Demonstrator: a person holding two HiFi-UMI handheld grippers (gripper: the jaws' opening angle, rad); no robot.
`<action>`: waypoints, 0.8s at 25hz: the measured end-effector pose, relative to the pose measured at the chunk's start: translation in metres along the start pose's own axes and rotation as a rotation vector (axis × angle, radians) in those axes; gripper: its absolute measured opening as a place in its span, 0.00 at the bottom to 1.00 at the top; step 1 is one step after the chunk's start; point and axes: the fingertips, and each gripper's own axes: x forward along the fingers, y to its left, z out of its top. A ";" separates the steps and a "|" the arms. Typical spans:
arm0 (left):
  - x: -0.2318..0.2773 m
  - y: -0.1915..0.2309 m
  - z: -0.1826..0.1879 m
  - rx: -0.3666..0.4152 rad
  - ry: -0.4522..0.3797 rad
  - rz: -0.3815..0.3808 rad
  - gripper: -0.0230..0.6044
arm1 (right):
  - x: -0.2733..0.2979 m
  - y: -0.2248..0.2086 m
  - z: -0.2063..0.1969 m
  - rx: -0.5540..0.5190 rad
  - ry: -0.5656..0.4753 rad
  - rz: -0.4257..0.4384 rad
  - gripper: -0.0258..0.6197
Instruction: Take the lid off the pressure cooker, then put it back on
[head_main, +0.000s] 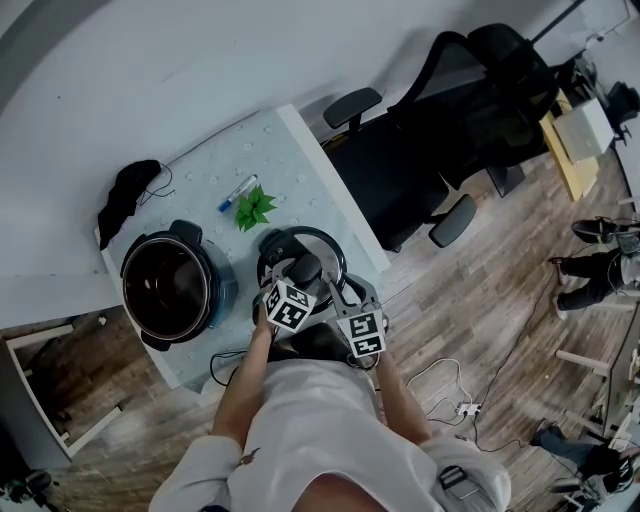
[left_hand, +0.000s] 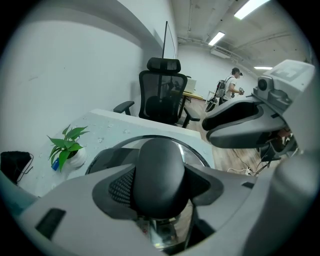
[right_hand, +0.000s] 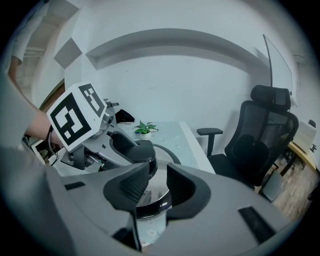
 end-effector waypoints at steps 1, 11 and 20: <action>0.000 0.000 0.000 -0.002 0.003 0.001 0.47 | 0.000 0.000 0.001 0.000 -0.002 0.002 0.21; -0.017 -0.002 0.018 0.006 0.000 -0.011 0.47 | -0.009 -0.004 0.019 -0.029 -0.030 -0.006 0.21; -0.054 -0.009 0.047 0.043 -0.018 -0.027 0.47 | -0.032 0.000 0.057 -0.073 -0.091 -0.020 0.21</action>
